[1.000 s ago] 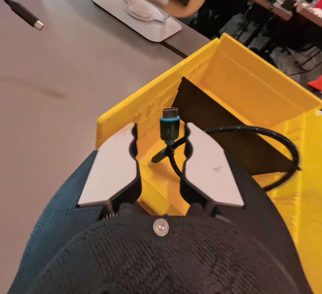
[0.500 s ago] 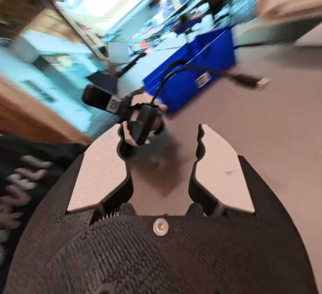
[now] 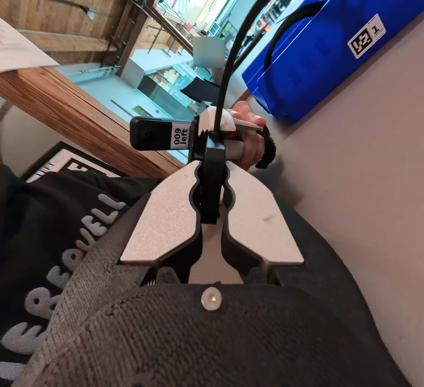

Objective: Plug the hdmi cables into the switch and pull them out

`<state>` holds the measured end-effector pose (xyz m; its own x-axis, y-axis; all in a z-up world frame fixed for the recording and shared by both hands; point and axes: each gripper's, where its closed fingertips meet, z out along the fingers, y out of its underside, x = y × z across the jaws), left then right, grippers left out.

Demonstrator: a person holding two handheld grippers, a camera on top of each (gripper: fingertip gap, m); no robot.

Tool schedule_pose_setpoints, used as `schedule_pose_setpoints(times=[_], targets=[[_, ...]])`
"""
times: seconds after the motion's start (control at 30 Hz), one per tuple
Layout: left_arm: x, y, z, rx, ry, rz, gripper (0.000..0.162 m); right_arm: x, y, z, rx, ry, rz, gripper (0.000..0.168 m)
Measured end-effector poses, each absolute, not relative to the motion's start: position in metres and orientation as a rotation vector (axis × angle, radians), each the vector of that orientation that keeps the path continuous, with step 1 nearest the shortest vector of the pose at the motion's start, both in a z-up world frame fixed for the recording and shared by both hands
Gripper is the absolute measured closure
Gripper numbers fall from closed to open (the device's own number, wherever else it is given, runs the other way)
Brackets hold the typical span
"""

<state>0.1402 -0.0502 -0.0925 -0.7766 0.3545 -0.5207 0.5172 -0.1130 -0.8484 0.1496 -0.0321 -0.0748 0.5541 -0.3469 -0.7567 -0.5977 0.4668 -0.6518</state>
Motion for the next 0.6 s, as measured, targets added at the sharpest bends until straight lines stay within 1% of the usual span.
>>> schedule_pose_setpoints(times=[0.1,0.2,0.23,0.33,0.4,0.47,0.53,0.6], targets=[[0.143,-0.053,-0.093,0.891,2.049,-2.074,0.089,0.152,-0.041,-0.075,-1.209,1.048,0.049,0.154],[0.151,-0.054,-0.090,0.785,2.100,-2.121,0.075,0.153,-0.084,-0.068,-1.267,1.152,-0.239,0.154],[0.158,-0.055,-0.090,0.740,2.102,-2.113,0.075,0.150,-0.107,-0.063,-1.284,1.201,-0.359,0.154],[0.187,-0.060,-0.101,0.577,2.127,-1.963,0.085,0.132,-0.195,-0.053,-1.427,1.382,-0.807,0.154],[0.198,-0.062,-0.108,0.544,2.136,-1.861,0.085,0.118,-0.261,-0.055,-1.588,1.563,-1.014,0.154],[0.200,-0.062,-0.110,0.522,2.163,-1.855,0.087,0.115,-0.299,-0.046,-1.663,1.591,-1.013,0.154],[0.202,-0.063,-0.111,0.497,2.187,-1.862,0.088,0.109,-0.343,-0.043,-1.686,1.786,-0.972,0.154],[0.204,-0.061,-0.111,0.494,2.188,-1.861,0.090,0.106,-0.372,-0.022,-1.672,1.853,-1.054,0.155]])
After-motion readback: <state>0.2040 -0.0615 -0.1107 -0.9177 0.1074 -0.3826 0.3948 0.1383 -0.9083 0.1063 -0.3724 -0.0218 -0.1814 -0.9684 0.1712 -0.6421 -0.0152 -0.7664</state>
